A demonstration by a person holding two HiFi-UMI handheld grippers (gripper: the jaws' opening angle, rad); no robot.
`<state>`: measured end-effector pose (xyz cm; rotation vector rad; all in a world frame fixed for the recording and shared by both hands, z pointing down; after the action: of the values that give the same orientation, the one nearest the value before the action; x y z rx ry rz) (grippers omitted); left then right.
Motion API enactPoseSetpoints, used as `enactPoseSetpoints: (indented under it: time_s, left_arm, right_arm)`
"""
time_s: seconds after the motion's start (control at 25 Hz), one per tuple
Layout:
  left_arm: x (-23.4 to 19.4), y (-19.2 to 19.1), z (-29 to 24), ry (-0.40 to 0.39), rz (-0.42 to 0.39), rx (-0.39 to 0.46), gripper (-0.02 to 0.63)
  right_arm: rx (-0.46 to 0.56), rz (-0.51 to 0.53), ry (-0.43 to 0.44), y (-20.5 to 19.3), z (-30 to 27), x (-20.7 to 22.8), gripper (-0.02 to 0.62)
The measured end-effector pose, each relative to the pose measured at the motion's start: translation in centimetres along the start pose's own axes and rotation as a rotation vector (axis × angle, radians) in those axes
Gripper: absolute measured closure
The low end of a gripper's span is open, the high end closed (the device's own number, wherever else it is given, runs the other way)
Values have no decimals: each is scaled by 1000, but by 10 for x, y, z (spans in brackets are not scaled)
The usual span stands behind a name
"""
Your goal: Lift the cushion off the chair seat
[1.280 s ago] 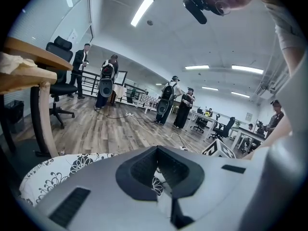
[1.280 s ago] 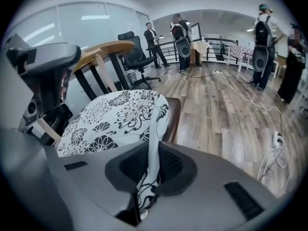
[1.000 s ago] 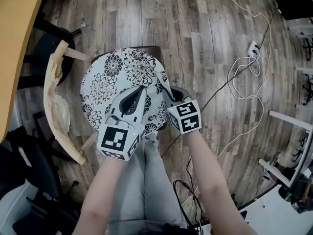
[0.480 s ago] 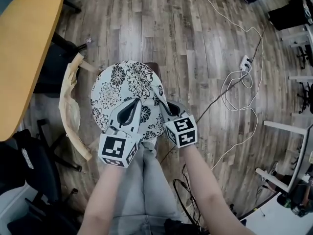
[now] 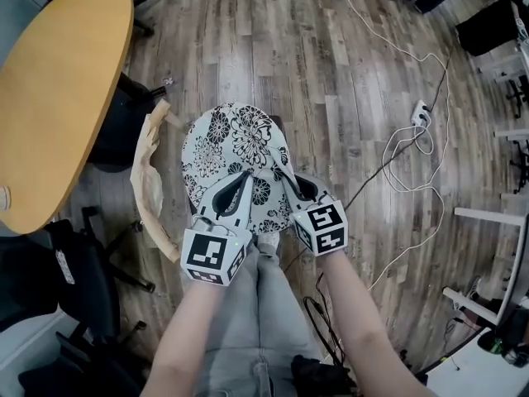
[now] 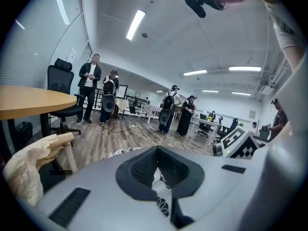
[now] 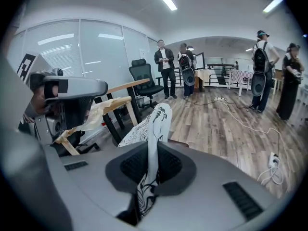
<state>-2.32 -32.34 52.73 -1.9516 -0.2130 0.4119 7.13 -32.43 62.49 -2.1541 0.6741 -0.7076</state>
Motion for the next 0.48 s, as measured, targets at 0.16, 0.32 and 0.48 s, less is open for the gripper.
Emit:
enactPoseSetpoints:
  time_s: [0.16,0.32,0.48]
  left_arm:
    - [3,19,12,-4,-11,13,604]
    - [5,37,20,-8,-10,35,604]
    - [12,52,30,-17,-22,51,604]
  right_arm:
    - [27,34,-1,25,17,-10,554]
    - [46,78,1,52,33,-16,554]
    - [67,94,1,73,53,-23,554]
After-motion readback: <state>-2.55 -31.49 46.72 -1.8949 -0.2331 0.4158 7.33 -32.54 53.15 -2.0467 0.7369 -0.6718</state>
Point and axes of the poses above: the fingertips, and each gripper's own axes: z backward along the fingers, x to its right, y out of its top, the point moved 1 cm from there along z, backward along the fingers, and after that the axes turned 10 degrees about y, right-handed, at the moved point
